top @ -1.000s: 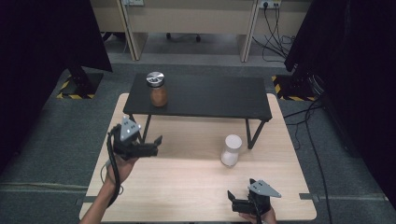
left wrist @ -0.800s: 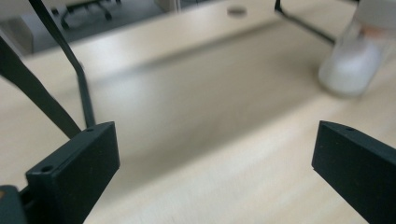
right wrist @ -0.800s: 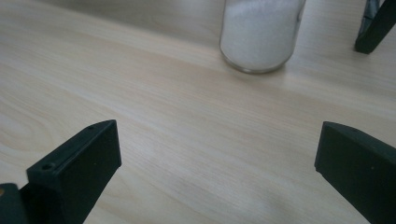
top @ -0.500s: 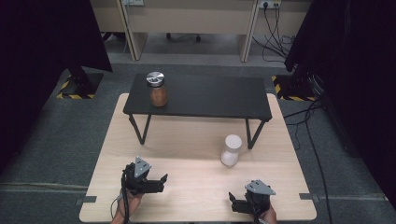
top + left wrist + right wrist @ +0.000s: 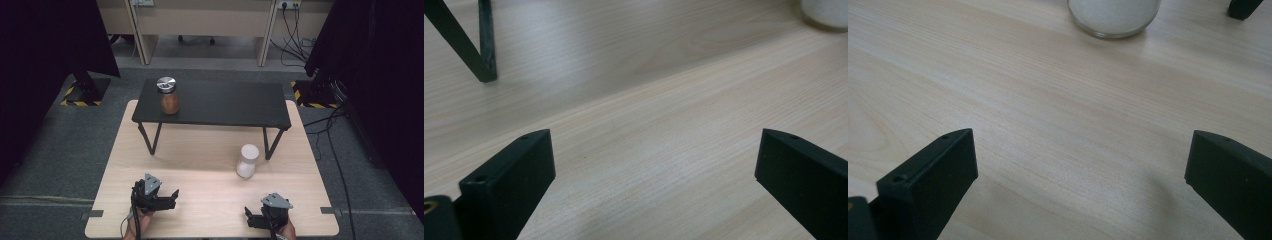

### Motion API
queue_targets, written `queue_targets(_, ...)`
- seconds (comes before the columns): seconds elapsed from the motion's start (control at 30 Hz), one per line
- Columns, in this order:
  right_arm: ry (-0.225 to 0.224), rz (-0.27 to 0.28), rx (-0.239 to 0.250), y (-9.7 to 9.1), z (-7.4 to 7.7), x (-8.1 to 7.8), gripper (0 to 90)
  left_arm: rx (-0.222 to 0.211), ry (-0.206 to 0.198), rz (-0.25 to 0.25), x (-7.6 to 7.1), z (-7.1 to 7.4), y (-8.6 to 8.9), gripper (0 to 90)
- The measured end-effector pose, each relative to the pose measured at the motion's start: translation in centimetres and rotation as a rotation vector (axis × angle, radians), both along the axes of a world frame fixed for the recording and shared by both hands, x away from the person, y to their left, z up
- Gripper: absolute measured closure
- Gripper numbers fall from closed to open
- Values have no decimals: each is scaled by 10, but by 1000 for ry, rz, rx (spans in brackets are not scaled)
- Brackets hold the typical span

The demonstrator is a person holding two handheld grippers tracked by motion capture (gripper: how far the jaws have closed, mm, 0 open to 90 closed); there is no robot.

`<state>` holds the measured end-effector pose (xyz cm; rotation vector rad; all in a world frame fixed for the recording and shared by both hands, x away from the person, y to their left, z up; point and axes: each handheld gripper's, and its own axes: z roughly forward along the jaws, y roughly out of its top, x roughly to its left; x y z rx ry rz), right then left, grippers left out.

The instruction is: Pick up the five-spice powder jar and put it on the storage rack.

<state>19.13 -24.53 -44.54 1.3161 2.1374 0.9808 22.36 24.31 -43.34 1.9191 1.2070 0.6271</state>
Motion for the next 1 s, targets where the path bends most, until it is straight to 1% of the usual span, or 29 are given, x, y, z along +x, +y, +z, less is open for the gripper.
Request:
queue_targets(0.03,-1,0,1,0,0,0,4,-4,-5,5,0,0,0,21)
queue_targets(0.07,-2,-1,1,0,0,0,4,-22,-8,12,-1,-1,2,23)
queue_targets(0.13,-5,2,1,1,0,0,4,-42,-10,20,-1,-1,7,29)
queue_targets(0.23,-8,2,-3,1,0,-1,4,-66,-1,40,0,-2,10,35)
queue_targets(0.3,-9,0,-4,2,0,-1,4,-60,5,39,2,-2,10,36)
queue_targets(0.53,-5,-6,-7,2,0,0,4,-24,4,35,4,-5,3,36)
queue_targets(0.67,0,-1,-12,2,0,0,4,-20,0,34,4,-6,2,34)
queue_targets(0.77,0,0,-15,3,0,0,4,-23,9,34,5,-7,2,35)
queue_targets(0.83,1,0,-15,3,0,0,4,-15,6,32,5,-6,1,32)
queue_targets(1.0,0,-1,-17,3,0,0,4,-19,9,30,5,-6,1,21)
